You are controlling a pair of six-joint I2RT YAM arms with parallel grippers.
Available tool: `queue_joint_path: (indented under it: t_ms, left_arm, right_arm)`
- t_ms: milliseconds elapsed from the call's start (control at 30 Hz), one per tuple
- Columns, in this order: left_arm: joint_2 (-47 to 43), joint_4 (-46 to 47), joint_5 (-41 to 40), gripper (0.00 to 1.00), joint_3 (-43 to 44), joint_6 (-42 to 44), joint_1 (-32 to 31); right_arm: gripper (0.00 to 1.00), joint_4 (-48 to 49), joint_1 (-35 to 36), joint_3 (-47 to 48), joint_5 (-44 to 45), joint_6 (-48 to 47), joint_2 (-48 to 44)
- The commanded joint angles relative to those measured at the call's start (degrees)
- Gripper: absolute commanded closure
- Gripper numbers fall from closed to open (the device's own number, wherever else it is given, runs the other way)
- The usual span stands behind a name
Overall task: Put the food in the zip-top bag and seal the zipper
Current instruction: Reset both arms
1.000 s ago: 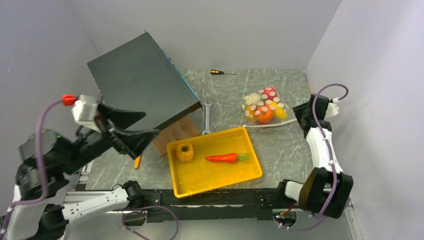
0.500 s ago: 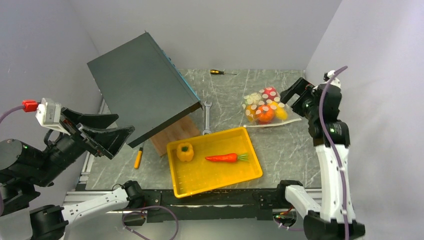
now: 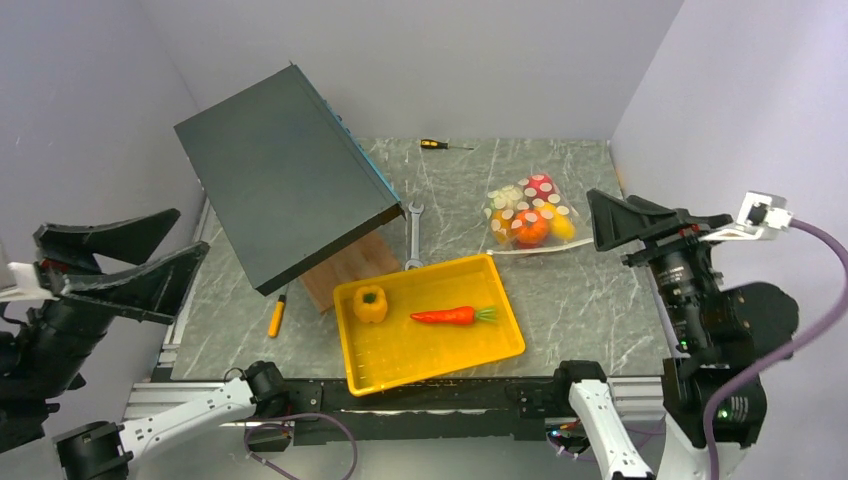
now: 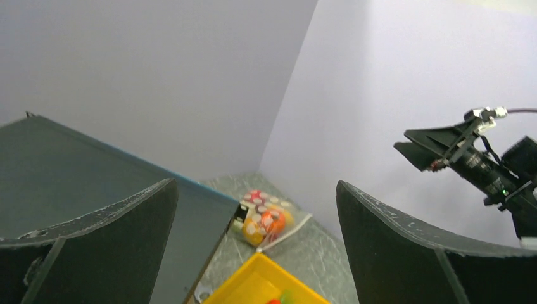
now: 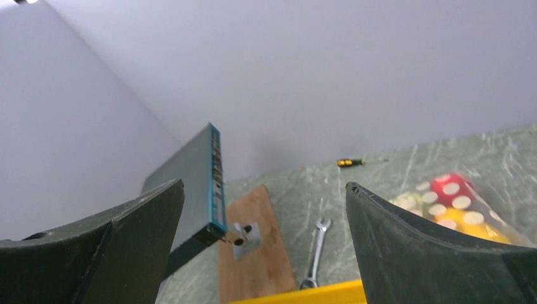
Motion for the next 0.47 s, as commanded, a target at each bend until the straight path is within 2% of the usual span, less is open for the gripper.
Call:
queue_joint_path:
  t_ms: [0,267,333,433]
  left_arm:
    - [-0.8,8.5,-2.2,0.00,-0.7,4.5,0.0]
    - [-1.4,7.1,-6.0,0.00,-0.3,5.5,0.0]
    - [-1.5,7.1,-5.9,0.00,-0.6,5.5,0.0]
    - [-1.2,7.1,-4.9,0.00,-1.0,5.4,0.0]
  right_arm:
    - [0.00,2.9,0.0,2.7,1.5,3.7,-0.4]
    - [0.00,2.8,-0.1,-0.7,9.7,8.0,-2.9]
    - [0.00,2.9,0.0,-2.3,7.3,8.3,-1.3]
    - [0.00,-1.5,0.0,1.6,5.5,6.8,2.5]
